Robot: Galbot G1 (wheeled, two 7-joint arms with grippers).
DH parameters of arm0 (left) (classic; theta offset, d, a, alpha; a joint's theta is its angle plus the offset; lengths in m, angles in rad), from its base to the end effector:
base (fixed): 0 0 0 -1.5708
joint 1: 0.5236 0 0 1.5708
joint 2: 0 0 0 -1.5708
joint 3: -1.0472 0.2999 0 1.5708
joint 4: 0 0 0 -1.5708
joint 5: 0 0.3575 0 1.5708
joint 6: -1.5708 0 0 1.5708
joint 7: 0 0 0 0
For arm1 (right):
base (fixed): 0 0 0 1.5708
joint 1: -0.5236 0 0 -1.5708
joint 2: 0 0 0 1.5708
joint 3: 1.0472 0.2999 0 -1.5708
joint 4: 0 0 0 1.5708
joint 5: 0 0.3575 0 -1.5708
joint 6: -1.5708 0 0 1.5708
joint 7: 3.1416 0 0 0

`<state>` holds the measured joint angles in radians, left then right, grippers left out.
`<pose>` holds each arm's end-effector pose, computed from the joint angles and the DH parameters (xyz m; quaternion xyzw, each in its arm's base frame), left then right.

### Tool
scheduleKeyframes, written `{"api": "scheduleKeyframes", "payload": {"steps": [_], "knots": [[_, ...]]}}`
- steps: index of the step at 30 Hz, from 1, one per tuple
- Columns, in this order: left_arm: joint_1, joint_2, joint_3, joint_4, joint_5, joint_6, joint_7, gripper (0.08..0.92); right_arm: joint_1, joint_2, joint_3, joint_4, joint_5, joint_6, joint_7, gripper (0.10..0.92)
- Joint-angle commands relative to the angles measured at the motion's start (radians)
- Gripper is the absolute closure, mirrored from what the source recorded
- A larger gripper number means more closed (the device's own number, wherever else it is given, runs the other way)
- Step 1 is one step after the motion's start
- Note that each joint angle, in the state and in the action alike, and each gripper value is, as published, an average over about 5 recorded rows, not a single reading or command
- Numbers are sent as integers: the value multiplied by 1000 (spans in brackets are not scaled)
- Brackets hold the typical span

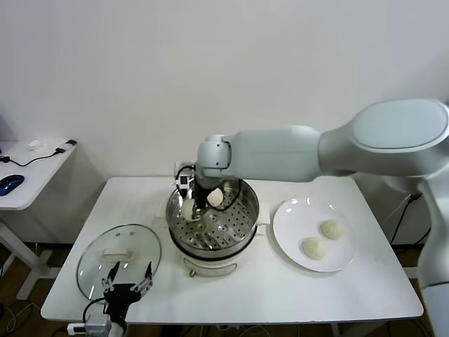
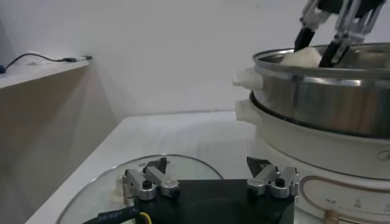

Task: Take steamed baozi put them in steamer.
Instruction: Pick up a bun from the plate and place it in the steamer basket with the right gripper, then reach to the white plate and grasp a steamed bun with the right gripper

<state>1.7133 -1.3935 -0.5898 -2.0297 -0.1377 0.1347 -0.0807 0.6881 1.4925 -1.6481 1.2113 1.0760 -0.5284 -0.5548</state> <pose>0.1677 0.0458 -0.3042 0.0290 -0.9851 -0.0316 0.1667 0.4709 0.2419 -0.1136 0.5422 -0.5766 0.5141 0.3305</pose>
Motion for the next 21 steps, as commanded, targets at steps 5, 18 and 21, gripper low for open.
{"api": "scheduleKeyframes", "payload": {"steps": [5,18,21], "knots": [[-2,-4,2,1,5,1,0,177,-70,30,29,-59,-32,3,-4,344],[-3,-9,3,-12,9,5,4,177,285,-296,-92,109,-117,269,-375,203],[-5,-6,0,-14,7,6,4,177,396,-453,-172,192,-160,300,-432,202]]}}
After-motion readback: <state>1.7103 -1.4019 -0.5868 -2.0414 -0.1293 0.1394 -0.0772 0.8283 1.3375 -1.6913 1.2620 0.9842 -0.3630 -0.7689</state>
